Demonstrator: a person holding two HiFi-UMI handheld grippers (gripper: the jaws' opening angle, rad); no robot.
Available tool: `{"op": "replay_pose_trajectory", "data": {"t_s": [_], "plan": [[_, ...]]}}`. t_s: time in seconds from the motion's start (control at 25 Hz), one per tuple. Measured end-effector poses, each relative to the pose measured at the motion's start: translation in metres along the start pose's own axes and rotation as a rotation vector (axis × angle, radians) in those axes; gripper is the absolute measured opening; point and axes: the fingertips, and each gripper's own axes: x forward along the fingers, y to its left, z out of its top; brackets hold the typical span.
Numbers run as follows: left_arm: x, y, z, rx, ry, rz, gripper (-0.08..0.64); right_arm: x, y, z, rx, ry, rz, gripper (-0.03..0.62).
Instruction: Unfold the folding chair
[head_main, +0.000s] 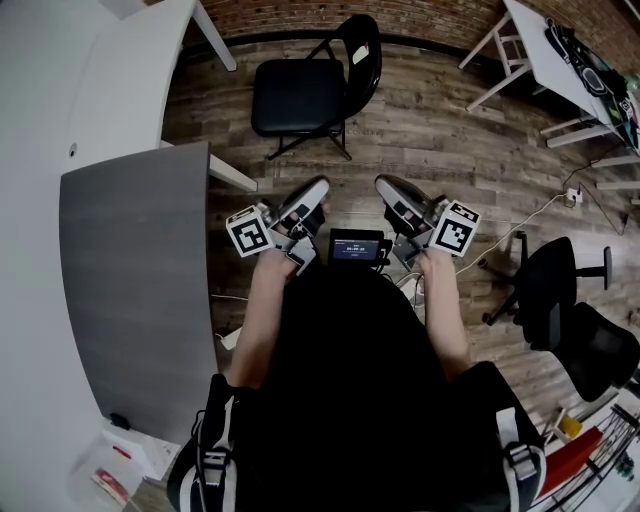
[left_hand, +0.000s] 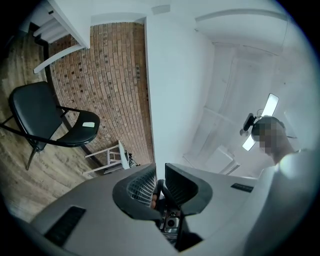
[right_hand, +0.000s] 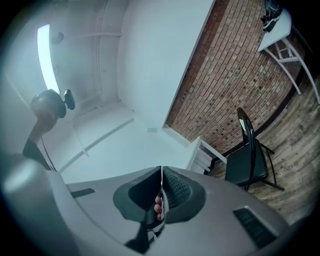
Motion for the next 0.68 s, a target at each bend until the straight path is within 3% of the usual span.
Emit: {"op": "replay_pose_trajectory", "data": {"t_s": [0.68], "plan": [[0.0052,0.0037,-0.0082,-0.03,0.028,-0.018,0.06,-0.0037,0.0018,-0.0054,-0.002,-0.008,-0.015,0.02]]}}
